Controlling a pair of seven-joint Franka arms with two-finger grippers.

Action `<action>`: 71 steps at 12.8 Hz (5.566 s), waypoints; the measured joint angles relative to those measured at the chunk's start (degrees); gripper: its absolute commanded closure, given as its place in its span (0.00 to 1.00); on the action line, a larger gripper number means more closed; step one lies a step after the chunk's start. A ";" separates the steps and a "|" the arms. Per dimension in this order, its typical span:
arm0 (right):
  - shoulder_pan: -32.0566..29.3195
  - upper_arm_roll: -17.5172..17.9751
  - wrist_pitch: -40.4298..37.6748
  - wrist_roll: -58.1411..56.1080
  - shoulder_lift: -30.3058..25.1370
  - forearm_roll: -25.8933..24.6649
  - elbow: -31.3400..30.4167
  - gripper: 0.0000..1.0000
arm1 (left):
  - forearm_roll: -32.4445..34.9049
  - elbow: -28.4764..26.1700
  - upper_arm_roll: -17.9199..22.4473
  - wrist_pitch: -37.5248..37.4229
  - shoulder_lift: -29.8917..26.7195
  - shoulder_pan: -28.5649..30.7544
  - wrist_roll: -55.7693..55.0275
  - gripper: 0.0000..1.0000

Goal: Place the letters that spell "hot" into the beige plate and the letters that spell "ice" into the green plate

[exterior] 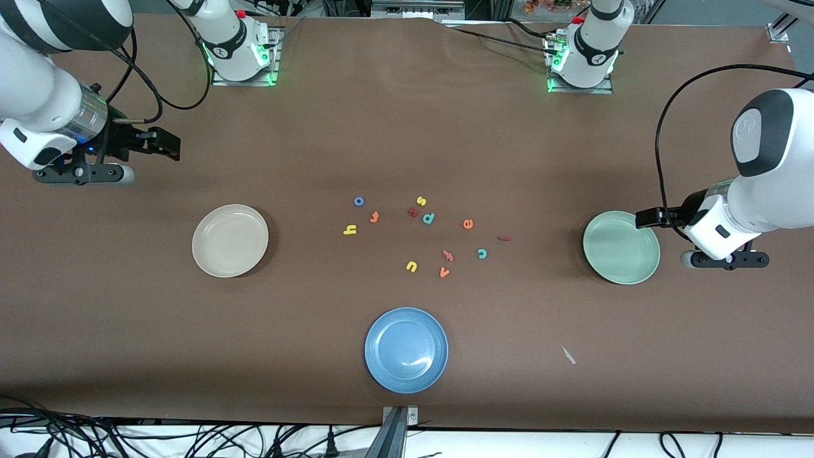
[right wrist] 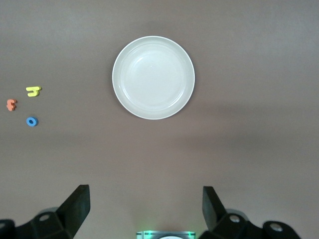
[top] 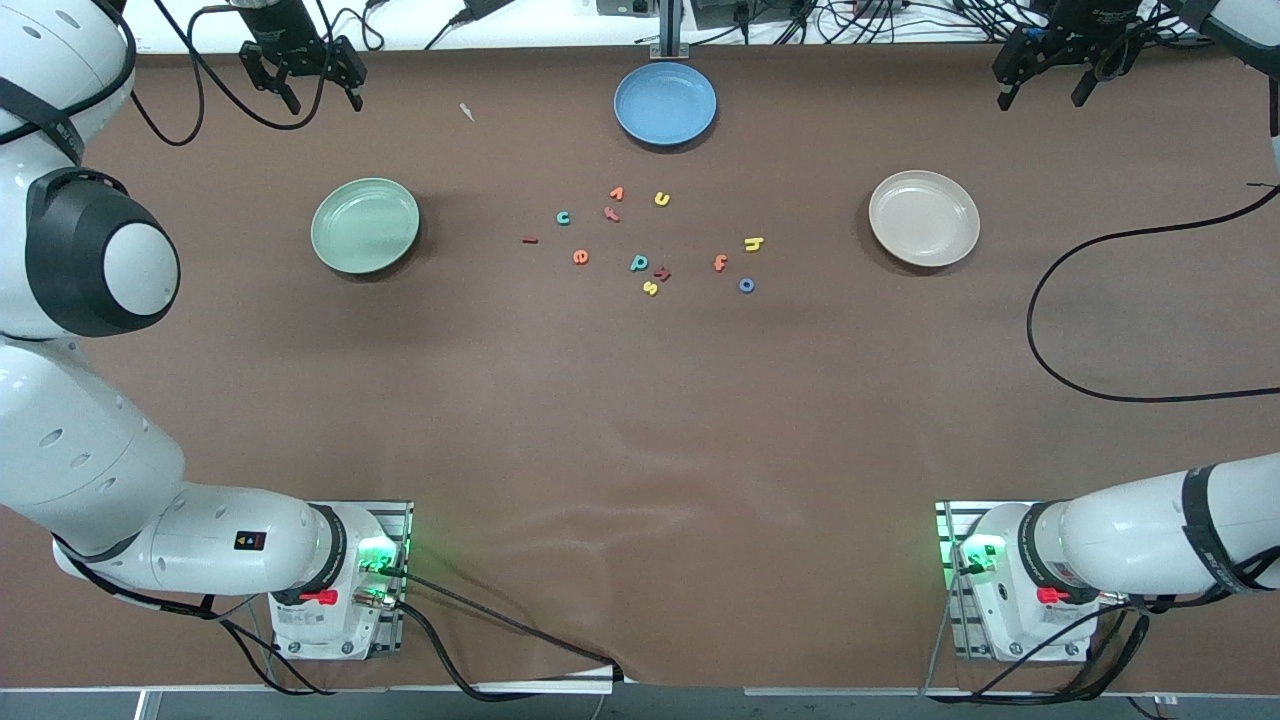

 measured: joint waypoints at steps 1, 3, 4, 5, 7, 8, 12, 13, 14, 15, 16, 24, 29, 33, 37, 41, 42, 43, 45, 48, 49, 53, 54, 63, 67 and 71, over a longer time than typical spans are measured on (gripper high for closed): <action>0.03 0.09 -0.11 1.81 0.00 0.76 0.02 0.00 | 0.00 0.00 0.00 0.00 0.00 0.00 0.00 0.00; 0.07 0.15 -0.27 3.24 0.00 1.23 0.03 0.00 | 0.00 0.00 0.00 0.00 0.00 0.00 0.00 0.00; 0.07 0.15 -0.30 3.37 0.00 1.30 0.03 0.00 | 0.00 0.00 0.00 0.00 0.00 0.00 0.00 0.00; 0.07 0.15 -0.34 3.43 0.01 1.32 0.03 0.00 | 0.00 0.00 0.00 0.00 0.00 0.00 0.00 0.00; 0.07 0.15 -0.68 3.46 0.04 1.33 0.03 0.00 | 0.00 0.00 0.00 0.04 0.00 0.00 0.00 0.00; 0.07 0.15 -0.88 3.47 0.06 1.34 0.03 0.00 | 0.00 0.00 0.00 0.05 0.00 0.00 0.00 0.00; 0.07 0.15 -1.11 3.49 0.09 1.35 0.03 0.00 | 0.00 0.24 0.00 0.25 0.00 0.00 0.00 0.00; 0.07 0.15 -1.12 3.49 0.09 1.35 0.03 0.00 | 0.00 0.25 0.00 0.31 0.00 0.00 0.00 0.00; 0.07 0.15 -1.12 3.49 0.10 1.35 0.03 0.00 | 0.00 0.25 0.00 0.37 0.00 0.00 0.00 0.00; 0.07 0.15 -1.14 3.49 0.10 1.35 0.03 0.00 | 0.00 0.25 0.00 0.41 0.00 0.00 0.00 0.00; 0.07 0.15 -1.15 3.49 0.11 1.35 0.03 0.00 | 0.00 0.25 0.00 0.43 0.00 0.00 0.00 0.00; 0.07 0.16 -1.32 3.49 0.25 1.36 0.03 0.00 | 0.00 0.25 0.00 0.46 0.00 -0.01 0.00 0.00; 0.07 0.16 -1.35 3.49 0.25 1.36 0.03 0.00 | 0.00 0.25 0.00 0.46 0.00 -0.01 0.00 0.00; 0.07 0.16 -1.38 3.49 0.25 1.36 0.03 0.00 | 0.00 0.25 0.00 0.46 0.01 -0.01 0.00 0.00; 0.07 0.16 -1.40 3.49 0.25 1.36 0.03 0.00 | 0.00 0.25 0.00 0.46 0.03 -0.02 0.00 0.00; 0.07 0.16 -1.42 3.49 0.26 1.36 0.03 0.00 | 0.00 0.25 0.00 0.46 0.05 -0.02 0.00 0.00; 0.07 0.16 -1.42 3.49 0.26 1.36 0.03 0.00 | 0.00 0.25 0.00 0.46 0.06 -0.02 0.00 0.00; 0.07 0.16 -1.42 3.49 0.26 1.36 0.03 0.00 | 0.00 0.25 0.00 0.46 0.06 -0.02 0.00 0.00; 0.07 0.16 -1.43 3.49 0.26 1.36 0.03 0.00 | 0.00 0.25 0.00 0.46 0.08 -0.02 0.00 0.00; 0.07 0.16 -1.44 3.49 0.27 1.36 0.03 0.00 | 0.00 0.25 0.00 0.46 0.10 -0.02 0.00 0.00; 0.07 0.16 -1.44 3.49 0.27 1.36 0.03 0.00 | 0.00 0.25 0.00 0.46 0.10 -0.02 0.00 0.00; 0.07 0.17 -1.44 3.49 0.27 1.36 0.03 0.00 | 0.00 0.25 0.00 0.46 0.12 -0.02 0.00 0.00; 0.07 0.17 -1.44 3.49 0.27 1.37 0.03 0.00 | 0.00 0.25 0.00 0.46 0.12 -0.02 0.00 0.00; 0.07 0.17 -1.42 3.49 0.42 1.44 0.03 0.00 | 0.00 0.25 0.00 0.46 0.26 -0.07 0.00 0.00; 0.07 0.17 -1.41 3.49 0.44 1.48 0.03 0.00 | 0.00 0.24 -0.05 0.54 0.46 -0.21 0.00 0.00; 0.08 0.20 -1.28 3.49 0.68 1.54 0.03 0.00 | 0.00 0.05 -0.09 0.85 0.75 -0.33 0.00 0.00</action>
